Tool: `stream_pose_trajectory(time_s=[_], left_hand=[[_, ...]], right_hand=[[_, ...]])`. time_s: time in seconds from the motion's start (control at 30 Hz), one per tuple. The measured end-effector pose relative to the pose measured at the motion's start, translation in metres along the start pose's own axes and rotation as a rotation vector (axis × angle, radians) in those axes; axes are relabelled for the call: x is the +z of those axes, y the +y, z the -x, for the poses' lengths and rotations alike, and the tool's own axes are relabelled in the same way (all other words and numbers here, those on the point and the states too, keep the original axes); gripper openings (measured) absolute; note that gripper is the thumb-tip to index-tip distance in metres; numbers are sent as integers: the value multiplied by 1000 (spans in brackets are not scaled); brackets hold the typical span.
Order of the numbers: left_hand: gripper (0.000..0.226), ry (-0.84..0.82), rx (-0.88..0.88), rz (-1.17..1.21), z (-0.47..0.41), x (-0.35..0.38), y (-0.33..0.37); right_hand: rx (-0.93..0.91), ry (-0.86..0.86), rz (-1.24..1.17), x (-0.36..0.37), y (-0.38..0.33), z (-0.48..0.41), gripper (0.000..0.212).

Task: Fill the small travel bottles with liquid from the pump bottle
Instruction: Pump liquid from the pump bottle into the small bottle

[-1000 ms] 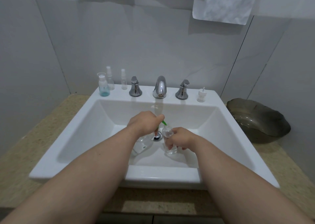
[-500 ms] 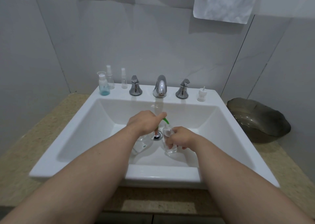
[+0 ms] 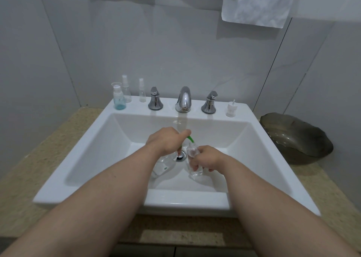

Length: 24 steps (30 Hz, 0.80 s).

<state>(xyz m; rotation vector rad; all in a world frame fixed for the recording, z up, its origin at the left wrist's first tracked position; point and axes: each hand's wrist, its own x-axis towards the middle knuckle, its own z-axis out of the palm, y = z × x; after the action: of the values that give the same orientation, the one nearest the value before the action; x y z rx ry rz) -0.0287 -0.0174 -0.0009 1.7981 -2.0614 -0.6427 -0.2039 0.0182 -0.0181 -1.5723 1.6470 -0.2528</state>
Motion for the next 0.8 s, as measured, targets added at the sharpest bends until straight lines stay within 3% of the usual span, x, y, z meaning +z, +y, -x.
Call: stream_pose_trajectory(time_s=[0.8], left_hand=[[65, -1, 10, -17, -1, 1, 0]], right_hand=[[0, 7, -10, 0, 0, 1, 16]])
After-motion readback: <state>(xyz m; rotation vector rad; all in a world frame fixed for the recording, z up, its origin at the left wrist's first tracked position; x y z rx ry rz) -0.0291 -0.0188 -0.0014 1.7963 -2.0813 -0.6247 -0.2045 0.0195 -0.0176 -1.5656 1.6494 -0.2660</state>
